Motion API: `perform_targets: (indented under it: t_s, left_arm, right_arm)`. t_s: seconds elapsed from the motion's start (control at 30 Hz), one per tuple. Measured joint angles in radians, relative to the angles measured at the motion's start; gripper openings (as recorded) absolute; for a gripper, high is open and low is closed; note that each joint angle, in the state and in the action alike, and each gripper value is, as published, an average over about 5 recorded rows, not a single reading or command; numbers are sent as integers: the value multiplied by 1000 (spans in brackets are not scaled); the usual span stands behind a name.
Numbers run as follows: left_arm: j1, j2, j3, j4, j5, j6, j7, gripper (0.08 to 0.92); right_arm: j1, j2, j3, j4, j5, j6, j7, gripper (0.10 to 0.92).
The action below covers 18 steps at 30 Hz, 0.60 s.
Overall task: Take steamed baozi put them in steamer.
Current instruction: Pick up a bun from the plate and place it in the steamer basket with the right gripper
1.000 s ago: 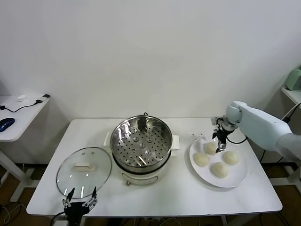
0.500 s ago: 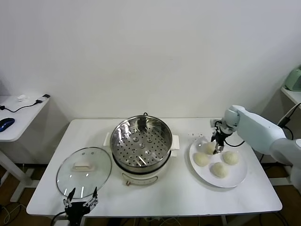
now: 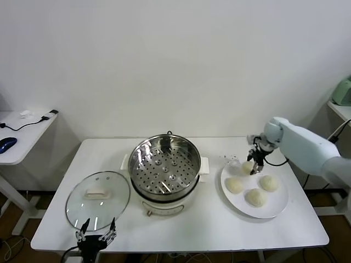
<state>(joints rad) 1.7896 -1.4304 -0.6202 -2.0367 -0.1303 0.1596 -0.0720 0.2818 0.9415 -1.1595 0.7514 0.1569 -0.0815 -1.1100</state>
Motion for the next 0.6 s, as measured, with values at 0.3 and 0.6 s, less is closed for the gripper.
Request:
perform_targets:
  t_s: [0.3,0.6]
  left_arm:
    - [-5,5,7,-15,1,3,-1,823]
    - [-16,4,17,-26,3,6,-2,823]
  right_arm:
    - [313,40,-195,203,146,84,-3,682]
    - [506,193,-286,417,245,219,0,679]
